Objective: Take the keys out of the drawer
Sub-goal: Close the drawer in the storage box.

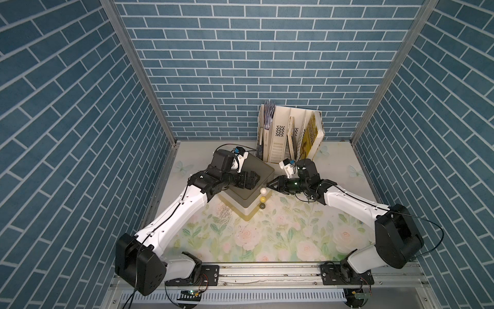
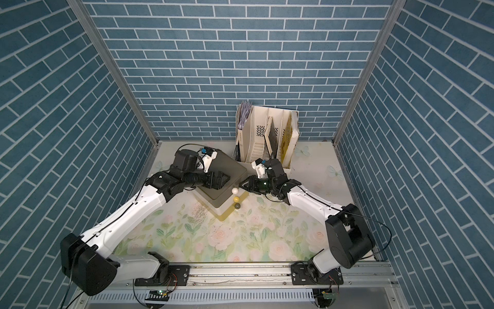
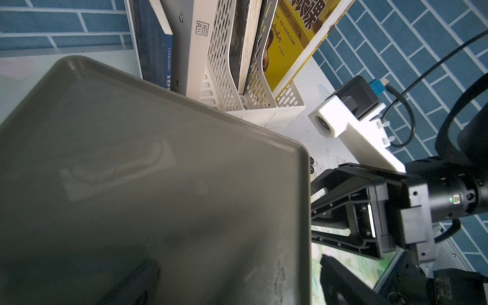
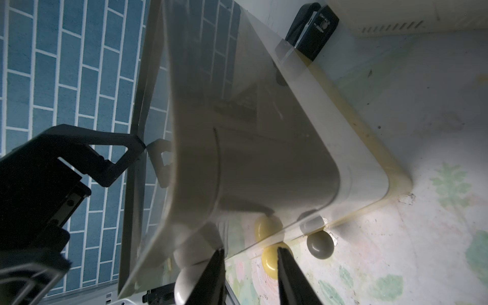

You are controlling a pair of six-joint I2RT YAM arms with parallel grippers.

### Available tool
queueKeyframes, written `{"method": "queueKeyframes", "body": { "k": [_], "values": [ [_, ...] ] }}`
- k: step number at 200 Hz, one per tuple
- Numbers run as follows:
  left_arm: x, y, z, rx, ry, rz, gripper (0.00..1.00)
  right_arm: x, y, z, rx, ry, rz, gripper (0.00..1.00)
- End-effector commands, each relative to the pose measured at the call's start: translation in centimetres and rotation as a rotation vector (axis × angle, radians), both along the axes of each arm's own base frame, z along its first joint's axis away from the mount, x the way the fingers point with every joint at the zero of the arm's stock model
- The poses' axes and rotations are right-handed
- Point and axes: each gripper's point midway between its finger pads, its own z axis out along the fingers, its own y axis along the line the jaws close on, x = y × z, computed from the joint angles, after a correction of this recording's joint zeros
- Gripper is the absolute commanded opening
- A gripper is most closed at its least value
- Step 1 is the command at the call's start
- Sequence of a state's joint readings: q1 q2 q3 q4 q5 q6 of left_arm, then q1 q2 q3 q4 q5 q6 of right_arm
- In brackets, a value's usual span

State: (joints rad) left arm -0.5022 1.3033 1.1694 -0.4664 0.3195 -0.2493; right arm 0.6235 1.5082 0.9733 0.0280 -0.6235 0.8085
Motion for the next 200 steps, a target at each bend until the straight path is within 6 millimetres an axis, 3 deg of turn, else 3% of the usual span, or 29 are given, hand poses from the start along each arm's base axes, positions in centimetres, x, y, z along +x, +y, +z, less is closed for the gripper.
{"method": "queueKeyframes", "body": {
  "k": [1, 73, 200],
  "values": [
    [-1.0, 0.6, -1.8, 0.026, 0.060, -0.002, 1.00, 0.8, 1.3, 1.3, 0.071, -0.038, 0.010, 0.36],
    [-1.1, 0.7, -1.9, 0.025, 0.060, -0.002, 1.00, 1.1, 1.1, 1.3, 0.067, -0.051, -0.015, 0.36],
    [-0.9, 0.7, -1.4, 0.024, 0.044, 0.002, 1.00, 0.4, -4.0, 0.9, -0.028, -0.059, -0.129, 0.38]
  ]
}}
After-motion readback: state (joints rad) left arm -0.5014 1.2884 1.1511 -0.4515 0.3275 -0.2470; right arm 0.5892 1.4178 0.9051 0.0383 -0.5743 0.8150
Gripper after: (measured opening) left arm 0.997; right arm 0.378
